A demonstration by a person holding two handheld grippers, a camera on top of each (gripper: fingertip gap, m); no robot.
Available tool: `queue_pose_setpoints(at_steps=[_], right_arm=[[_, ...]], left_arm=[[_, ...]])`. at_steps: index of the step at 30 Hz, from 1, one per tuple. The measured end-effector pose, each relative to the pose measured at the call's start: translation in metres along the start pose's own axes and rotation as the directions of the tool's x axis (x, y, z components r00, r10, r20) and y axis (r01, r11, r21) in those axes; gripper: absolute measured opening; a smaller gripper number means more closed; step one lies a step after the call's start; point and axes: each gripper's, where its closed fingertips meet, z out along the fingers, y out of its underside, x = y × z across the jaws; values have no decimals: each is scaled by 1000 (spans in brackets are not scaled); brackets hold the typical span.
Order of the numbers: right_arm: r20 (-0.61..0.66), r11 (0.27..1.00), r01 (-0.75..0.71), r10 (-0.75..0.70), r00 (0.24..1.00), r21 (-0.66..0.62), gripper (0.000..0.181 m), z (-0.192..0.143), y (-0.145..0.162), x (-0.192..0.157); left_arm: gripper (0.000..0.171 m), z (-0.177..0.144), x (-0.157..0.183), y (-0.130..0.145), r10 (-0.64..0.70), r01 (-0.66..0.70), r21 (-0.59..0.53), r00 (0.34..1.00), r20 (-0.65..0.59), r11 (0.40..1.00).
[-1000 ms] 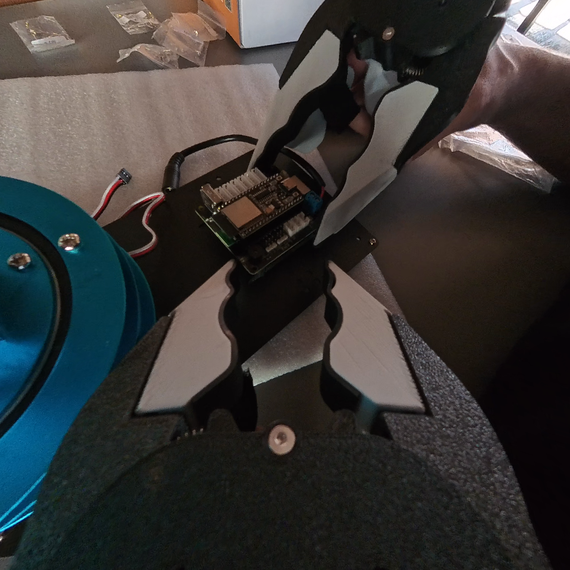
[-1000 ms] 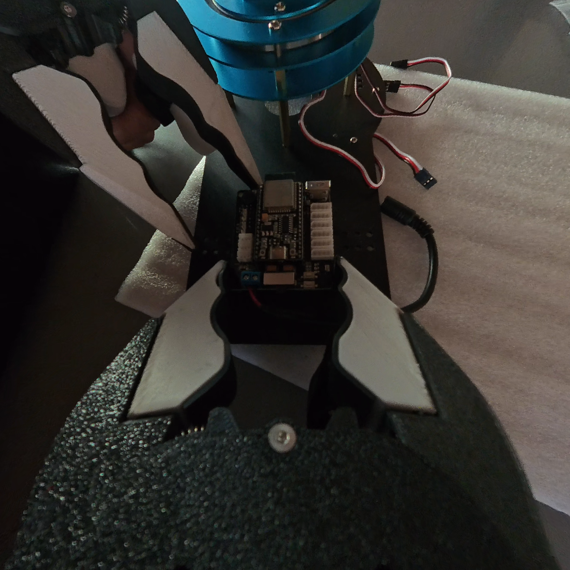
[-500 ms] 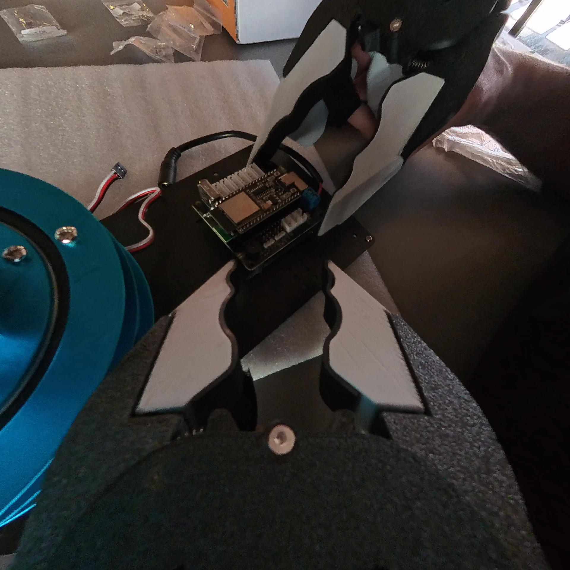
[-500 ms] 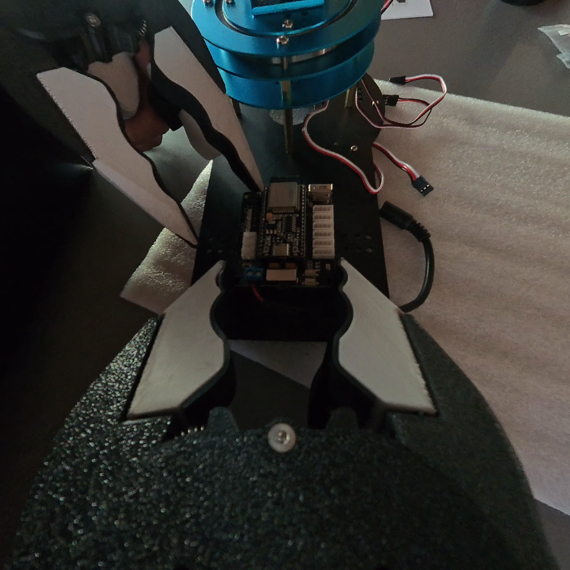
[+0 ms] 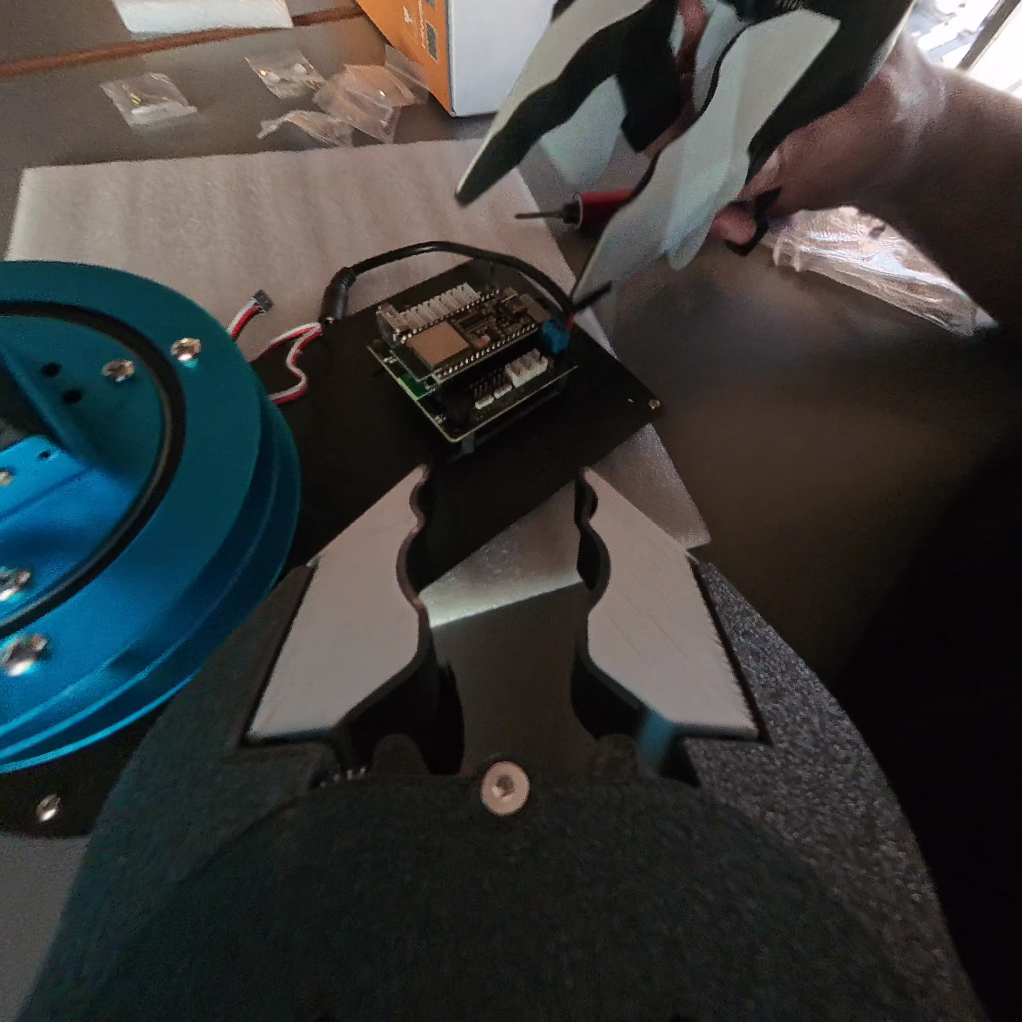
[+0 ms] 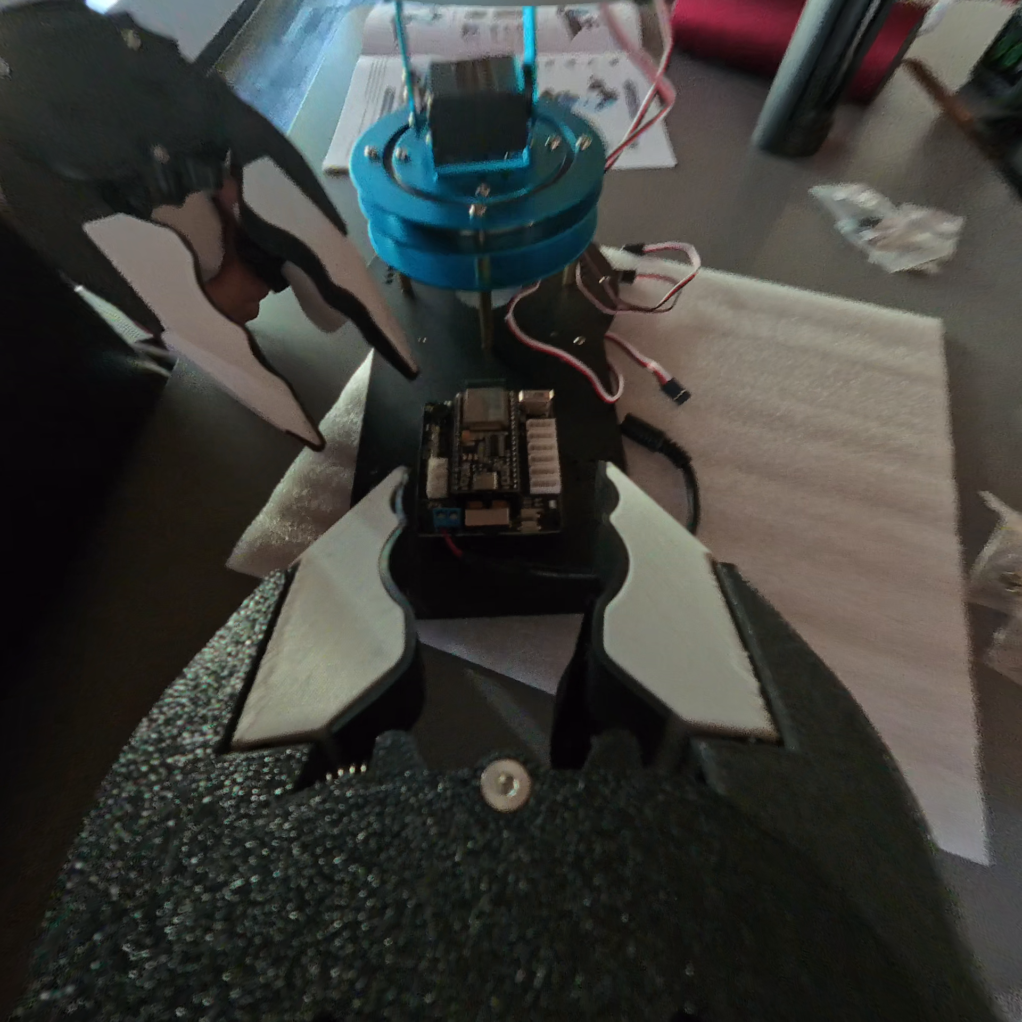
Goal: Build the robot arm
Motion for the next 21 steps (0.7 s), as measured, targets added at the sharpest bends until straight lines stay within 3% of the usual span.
queue_pose_setpoints(at_steps=[4, 8, 15, 21], right_arm=[[-133, 997, -4, 15, 991, 80, 51, -23, -24, 5], [-230, 991, -75, 99, 968, 114, 48, -35, -23, -5], [-244, 968, -139, 189, 951, 208, 43, -33, -12, -56], [-231, 935, -205, 277, 933, 290, 47, -30, -3, -72]], left_arm=[[45, -16, -6, -1, -7, 3, 55, 998, 68, 998], [41, -28, -4, -2, -27, 15, 104, 993, 115, 994], [40, -43, -18, 4, 100, -137, 125, 959, 267, 983], [40, -48, -15, 5, 75, -111, 142, 969, 236, 984]])
